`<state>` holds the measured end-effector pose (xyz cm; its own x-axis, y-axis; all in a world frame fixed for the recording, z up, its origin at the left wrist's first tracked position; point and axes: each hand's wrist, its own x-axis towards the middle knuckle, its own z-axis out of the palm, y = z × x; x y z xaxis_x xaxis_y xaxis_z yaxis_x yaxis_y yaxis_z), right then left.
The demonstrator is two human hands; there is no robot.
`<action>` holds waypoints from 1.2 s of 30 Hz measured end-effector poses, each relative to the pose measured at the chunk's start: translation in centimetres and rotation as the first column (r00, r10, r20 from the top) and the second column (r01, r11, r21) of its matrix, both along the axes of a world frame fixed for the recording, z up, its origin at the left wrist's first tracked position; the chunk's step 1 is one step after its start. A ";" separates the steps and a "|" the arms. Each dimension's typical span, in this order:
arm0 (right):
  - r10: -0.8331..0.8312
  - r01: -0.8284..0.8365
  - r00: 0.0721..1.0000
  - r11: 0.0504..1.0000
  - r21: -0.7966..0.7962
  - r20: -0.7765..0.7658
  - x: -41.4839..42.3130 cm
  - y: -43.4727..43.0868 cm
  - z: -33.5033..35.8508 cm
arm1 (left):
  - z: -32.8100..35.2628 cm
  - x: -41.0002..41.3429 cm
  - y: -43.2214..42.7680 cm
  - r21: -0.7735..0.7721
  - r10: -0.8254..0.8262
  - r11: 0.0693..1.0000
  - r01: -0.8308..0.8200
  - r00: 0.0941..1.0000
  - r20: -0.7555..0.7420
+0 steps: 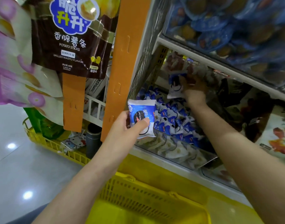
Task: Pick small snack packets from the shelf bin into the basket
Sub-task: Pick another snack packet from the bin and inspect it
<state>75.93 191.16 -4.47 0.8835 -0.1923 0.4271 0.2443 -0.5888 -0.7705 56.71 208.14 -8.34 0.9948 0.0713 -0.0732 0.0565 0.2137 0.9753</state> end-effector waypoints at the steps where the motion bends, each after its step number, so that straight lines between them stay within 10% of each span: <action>1: 0.022 -0.022 1.000 0.999 0.050 -0.007 -1.6 0.2 0.5 | 0.0 -0.2 -0.2 -0.025 -0.012 1.000 0.011 1.000 -0.018; 8: 0.439 -0.309 0.861 0.853 0.420 -0.259 -14.0 1.2 1.7 | 0.3 -1.6 -1.3 -0.266 -0.072 0.962 0.065 0.997 -0.014; 18: 0.436 -0.427 0.874 0.900 0.089 -0.213 -19.2 2.1 0.7 | 0.5 -3.9 -2.0 -0.136 -0.130 0.980 0.144 0.985 0.110; 25: 0.516 -0.440 0.713 0.856 0.270 -0.475 -18.9 1.6 0.9 | 1.2 -3.8 -1.4 -0.169 -0.149 0.972 0.164 0.984 0.096; 36: 0.279 -0.137 0.909 0.902 0.409 -0.310 -8.7 1.1 0.9 | 0.9 -1.9 0.2 -0.124 0.052 0.991 -0.046 0.998 0.046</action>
